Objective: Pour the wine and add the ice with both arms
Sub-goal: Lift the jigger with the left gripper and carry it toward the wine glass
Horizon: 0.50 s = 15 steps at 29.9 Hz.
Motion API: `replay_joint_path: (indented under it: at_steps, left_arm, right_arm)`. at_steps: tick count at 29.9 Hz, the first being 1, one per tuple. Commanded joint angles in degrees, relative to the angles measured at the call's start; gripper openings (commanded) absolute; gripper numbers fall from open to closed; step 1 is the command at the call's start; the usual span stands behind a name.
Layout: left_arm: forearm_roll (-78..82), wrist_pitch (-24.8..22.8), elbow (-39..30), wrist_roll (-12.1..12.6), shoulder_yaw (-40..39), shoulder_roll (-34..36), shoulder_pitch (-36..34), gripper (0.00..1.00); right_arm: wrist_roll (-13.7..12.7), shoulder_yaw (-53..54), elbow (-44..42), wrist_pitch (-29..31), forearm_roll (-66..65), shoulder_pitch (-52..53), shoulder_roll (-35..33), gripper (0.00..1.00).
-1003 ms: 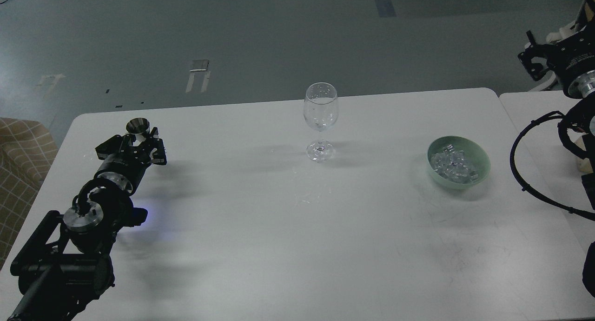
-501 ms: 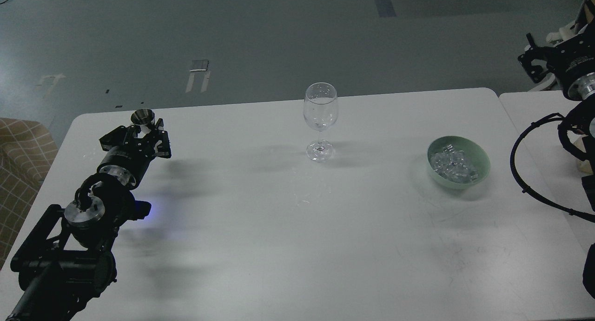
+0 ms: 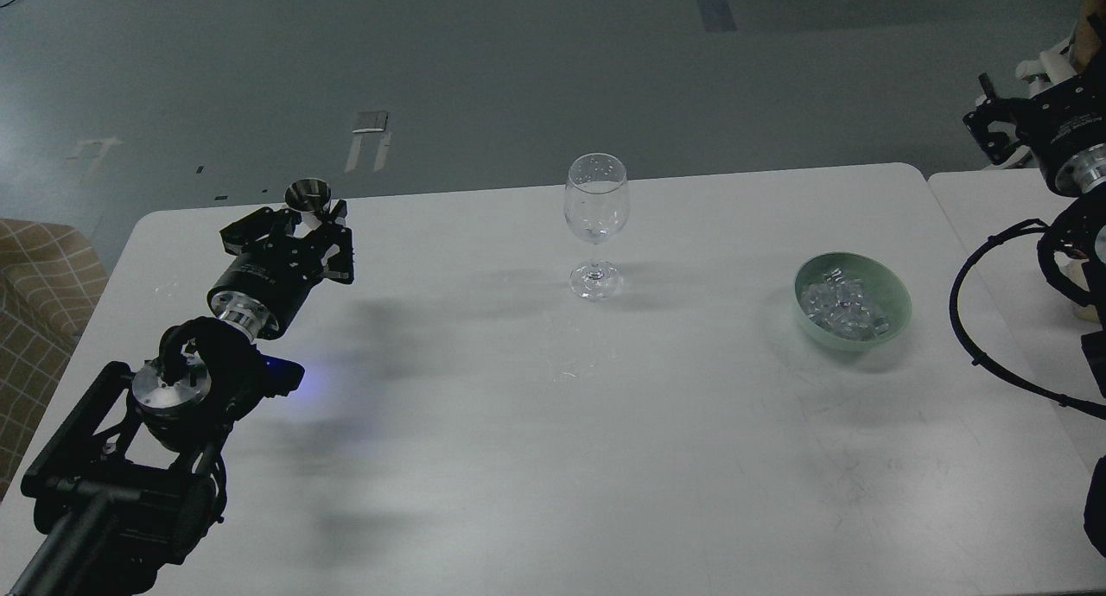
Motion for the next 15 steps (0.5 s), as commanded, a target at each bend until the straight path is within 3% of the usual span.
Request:
replay_joint_path:
  at_steps: [1,15]
  left_arm:
    - [-0.09,0.08,-0.75,0.13,1.09,0.42,-0.01,0.38]
    - [-0.7,0.69,-1.98,0.22,6.53,-0.9,-3.53,0.38]
  right_arm:
    - [0.0,-0.04,-0.05,0.0,-0.04,-0.21,0.05,1.0]
    - [0.0,-0.04,-0.05,0.0,-0.04,-0.21,-0.04,1.0]
